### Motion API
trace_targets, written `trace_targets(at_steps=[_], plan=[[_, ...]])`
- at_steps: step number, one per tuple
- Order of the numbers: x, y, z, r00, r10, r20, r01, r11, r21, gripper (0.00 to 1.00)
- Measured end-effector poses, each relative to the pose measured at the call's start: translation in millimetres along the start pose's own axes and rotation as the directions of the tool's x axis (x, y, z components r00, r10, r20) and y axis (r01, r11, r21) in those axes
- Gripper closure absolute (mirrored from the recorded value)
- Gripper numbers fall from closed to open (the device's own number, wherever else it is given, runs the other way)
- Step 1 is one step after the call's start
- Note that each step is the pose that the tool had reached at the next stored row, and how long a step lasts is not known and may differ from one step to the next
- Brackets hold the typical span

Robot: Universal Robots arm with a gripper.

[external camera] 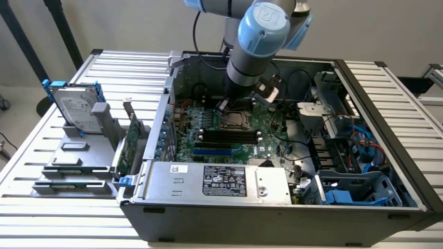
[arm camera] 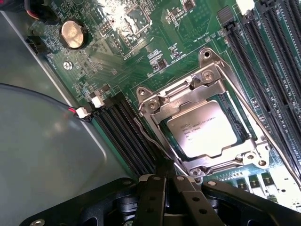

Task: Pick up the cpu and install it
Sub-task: 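Install the first cpu locking lever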

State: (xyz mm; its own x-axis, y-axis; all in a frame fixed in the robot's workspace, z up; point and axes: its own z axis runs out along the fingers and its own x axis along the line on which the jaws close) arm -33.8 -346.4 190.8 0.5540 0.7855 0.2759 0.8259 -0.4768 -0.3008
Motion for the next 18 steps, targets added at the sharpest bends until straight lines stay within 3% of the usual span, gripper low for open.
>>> trace_targets(at_steps=[18], plan=[[3.6,7.1,-0.2,1.0000,0.000,-0.0001,0.000,1.0000,0.0003,0.89]])
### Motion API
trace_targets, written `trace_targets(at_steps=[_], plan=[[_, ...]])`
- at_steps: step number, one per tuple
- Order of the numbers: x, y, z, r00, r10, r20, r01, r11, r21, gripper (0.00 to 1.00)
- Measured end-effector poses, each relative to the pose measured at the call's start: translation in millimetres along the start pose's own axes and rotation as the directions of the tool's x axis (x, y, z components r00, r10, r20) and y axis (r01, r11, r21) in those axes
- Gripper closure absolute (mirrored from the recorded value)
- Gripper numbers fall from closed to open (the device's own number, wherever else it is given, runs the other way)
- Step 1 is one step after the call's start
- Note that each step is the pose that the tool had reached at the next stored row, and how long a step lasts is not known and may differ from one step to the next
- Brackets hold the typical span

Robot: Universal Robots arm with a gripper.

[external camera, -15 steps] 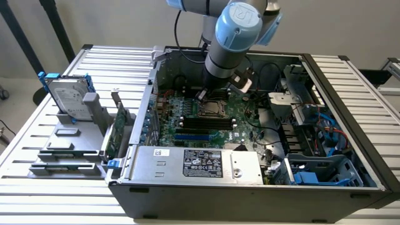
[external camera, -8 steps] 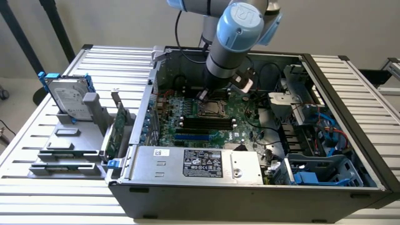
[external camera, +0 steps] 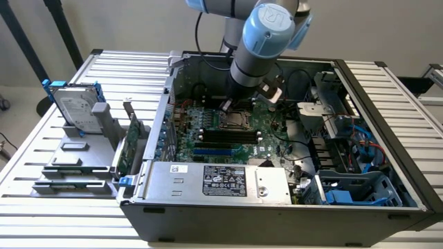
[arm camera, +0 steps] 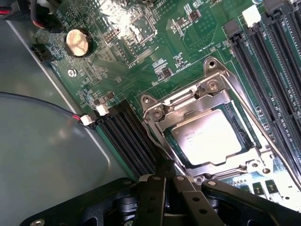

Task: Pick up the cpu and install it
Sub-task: 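Install the first cpu locking lever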

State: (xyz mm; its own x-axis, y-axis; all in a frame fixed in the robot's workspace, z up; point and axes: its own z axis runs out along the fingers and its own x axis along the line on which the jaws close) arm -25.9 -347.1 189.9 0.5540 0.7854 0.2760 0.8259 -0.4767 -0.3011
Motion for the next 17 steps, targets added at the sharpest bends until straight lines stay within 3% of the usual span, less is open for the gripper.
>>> trace_targets(at_steps=[13,17], plan=[[2.4,8.4,-1.2,1.0000,0.000,-0.0008,0.000,1.0000,0.0008,0.89],[3.7,11.4,-1.3,1.0000,-0.001,-0.0065,0.001,1.0000,0.0043,0.89]])
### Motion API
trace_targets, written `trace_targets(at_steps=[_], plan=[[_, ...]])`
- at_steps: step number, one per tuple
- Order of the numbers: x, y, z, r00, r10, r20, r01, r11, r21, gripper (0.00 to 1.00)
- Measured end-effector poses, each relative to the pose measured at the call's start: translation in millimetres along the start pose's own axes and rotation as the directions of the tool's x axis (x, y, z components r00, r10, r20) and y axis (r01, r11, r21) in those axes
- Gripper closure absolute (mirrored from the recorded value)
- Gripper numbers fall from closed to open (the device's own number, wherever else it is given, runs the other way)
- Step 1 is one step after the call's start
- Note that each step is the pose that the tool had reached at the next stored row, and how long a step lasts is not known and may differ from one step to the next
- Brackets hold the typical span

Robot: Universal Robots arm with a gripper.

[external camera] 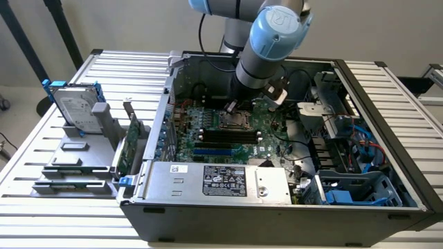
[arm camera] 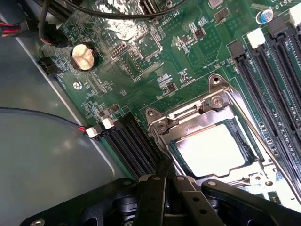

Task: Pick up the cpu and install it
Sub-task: 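Install the first cpu locking lever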

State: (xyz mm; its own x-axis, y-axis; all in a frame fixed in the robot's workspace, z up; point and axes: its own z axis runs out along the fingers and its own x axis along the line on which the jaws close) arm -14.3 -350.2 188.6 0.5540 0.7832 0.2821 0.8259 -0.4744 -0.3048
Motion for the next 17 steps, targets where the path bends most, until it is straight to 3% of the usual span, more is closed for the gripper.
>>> trace_targets(at_steps=[17], plan=[[2.4,11.9,0.1,0.9996,-0.003,-0.0284,0.004,0.9998,0.0190,0.89]])
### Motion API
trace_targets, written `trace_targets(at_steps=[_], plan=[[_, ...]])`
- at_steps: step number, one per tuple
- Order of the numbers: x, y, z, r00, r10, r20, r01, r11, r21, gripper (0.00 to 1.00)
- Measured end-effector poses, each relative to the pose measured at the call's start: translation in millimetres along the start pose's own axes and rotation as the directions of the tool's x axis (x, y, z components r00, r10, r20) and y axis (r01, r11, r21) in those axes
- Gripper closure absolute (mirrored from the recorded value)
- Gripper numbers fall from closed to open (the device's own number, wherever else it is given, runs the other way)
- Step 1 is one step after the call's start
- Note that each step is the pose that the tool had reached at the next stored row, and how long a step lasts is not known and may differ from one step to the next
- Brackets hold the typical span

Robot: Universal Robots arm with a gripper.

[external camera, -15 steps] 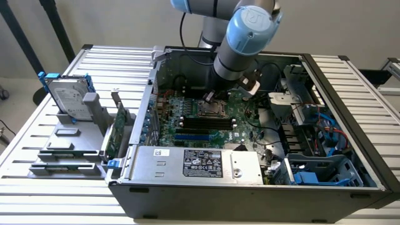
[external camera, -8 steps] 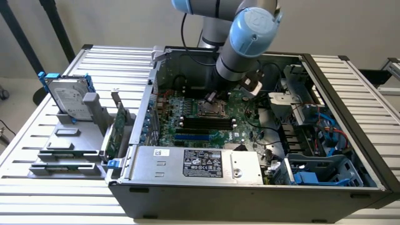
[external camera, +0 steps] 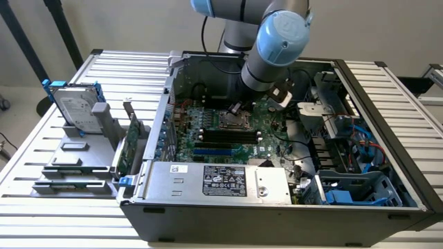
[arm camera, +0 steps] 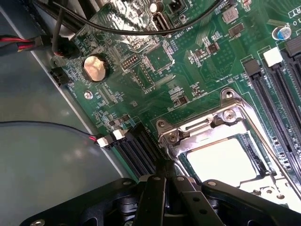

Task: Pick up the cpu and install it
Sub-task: 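Install the first cpu locking lever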

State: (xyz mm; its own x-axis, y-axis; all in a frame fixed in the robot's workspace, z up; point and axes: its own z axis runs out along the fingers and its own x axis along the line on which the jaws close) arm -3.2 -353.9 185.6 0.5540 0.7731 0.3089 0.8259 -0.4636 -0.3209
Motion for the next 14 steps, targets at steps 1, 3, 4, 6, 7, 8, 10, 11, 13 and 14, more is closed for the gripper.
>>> trace_targets(at_steps=[1,3,4,6,7,8,10,11,13,14], plan=[[-0.2,0.5,0.1,1.0000,0.000,-0.0013,0.000,1.0000,0.0008,0.89],[-0.6,1.5,0.2,1.0000,0.000,-0.0035,0.000,1.0000,0.0023,0.89],[-0.8,2.0,0.2,1.0000,-0.001,-0.0048,0.001,1.0000,0.0032,0.89],[-0.8,2.9,0.1,1.0000,-0.001,-0.0087,0.001,1.0000,0.0058,0.89],[-0.9,3.3,0.1,0.9999,-0.001,-0.0112,0.001,1.0000,0.0075,0.89],[-1.0,3.5,0.0,0.9999,-0.002,-0.0145,0.002,1.0000,0.0097,0.89],[-1.3,3.9,-0.2,0.9997,-0.003,-0.0227,0.003,0.9999,0.0150,0.89],[-1.6,4.1,-0.3,0.9996,-0.003,-0.0264,0.004,0.9998,0.0175,0.89],[-2.1,4.6,-0.6,0.9995,-0.004,-0.0315,0.004,0.9998,0.0209,0.89],[-2.5,4.9,-0.8,0.9995,-0.004,-0.0325,0.004,0.9998,0.0216,0.89]])
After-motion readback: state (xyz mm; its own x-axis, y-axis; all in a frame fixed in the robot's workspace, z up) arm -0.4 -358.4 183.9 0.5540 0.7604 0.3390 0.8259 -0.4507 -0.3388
